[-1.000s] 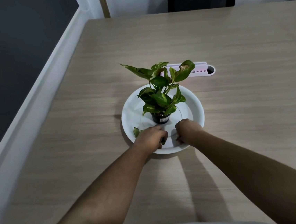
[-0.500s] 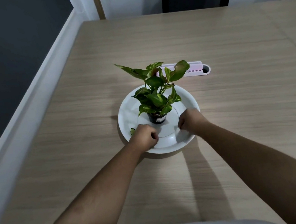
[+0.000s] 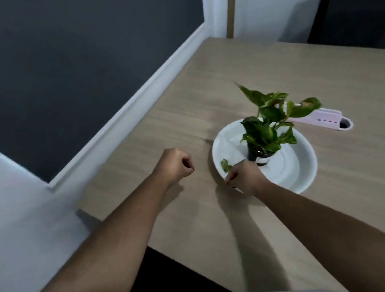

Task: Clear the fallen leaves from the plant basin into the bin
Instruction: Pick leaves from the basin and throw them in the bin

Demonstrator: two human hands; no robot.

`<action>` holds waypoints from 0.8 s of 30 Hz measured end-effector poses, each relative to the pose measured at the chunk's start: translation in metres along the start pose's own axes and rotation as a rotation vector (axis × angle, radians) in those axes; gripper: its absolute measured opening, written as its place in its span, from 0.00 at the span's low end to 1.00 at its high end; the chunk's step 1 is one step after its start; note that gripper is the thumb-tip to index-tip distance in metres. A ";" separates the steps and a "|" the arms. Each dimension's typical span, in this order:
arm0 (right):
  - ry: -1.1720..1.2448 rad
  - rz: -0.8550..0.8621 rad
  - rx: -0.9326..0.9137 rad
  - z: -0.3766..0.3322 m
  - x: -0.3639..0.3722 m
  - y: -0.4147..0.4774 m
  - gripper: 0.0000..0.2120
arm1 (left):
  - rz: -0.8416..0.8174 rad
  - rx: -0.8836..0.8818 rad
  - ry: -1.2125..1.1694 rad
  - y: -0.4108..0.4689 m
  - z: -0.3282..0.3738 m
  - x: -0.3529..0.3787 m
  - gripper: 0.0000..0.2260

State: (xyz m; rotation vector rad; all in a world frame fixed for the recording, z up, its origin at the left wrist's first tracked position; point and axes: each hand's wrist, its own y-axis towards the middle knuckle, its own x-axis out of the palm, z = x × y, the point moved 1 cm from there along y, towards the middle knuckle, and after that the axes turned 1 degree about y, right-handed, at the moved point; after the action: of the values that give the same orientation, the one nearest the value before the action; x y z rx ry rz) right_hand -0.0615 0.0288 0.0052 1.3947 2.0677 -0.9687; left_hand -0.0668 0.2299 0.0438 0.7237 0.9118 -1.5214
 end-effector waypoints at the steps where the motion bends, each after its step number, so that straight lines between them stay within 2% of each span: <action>1: 0.012 -0.021 -0.047 -0.019 0.011 0.003 0.08 | 0.038 -0.055 0.002 -0.015 -0.016 -0.013 0.05; 5: 0.004 -0.183 -0.281 -0.108 0.068 0.005 0.05 | 0.163 -0.270 -0.026 -0.096 -0.091 -0.055 0.05; 8: -0.124 -0.334 -0.464 -0.170 0.134 -0.011 0.04 | 0.220 -0.437 -0.029 -0.165 -0.155 -0.068 0.05; 11: -0.283 -0.456 -0.557 -0.206 0.198 -0.027 0.06 | 0.213 -0.564 -0.069 -0.212 -0.214 -0.058 0.05; 16: -0.411 -0.557 -0.565 -0.235 0.290 -0.019 0.09 | 0.114 -0.668 -0.156 -0.243 -0.293 -0.018 0.05; 20: -0.439 -0.600 -0.488 -0.235 0.350 0.000 0.09 | 0.092 -0.759 -0.312 -0.250 -0.350 0.022 0.04; 24: -0.478 -0.701 -0.452 -0.226 0.394 0.017 0.12 | 0.021 -0.824 -0.495 -0.245 -0.394 0.048 0.13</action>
State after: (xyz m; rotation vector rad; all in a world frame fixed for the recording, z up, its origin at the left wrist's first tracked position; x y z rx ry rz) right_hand -0.1932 0.4425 -0.1315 0.1669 2.2110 -0.8813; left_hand -0.3346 0.5534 -0.1597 -0.2308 1.0177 -1.0770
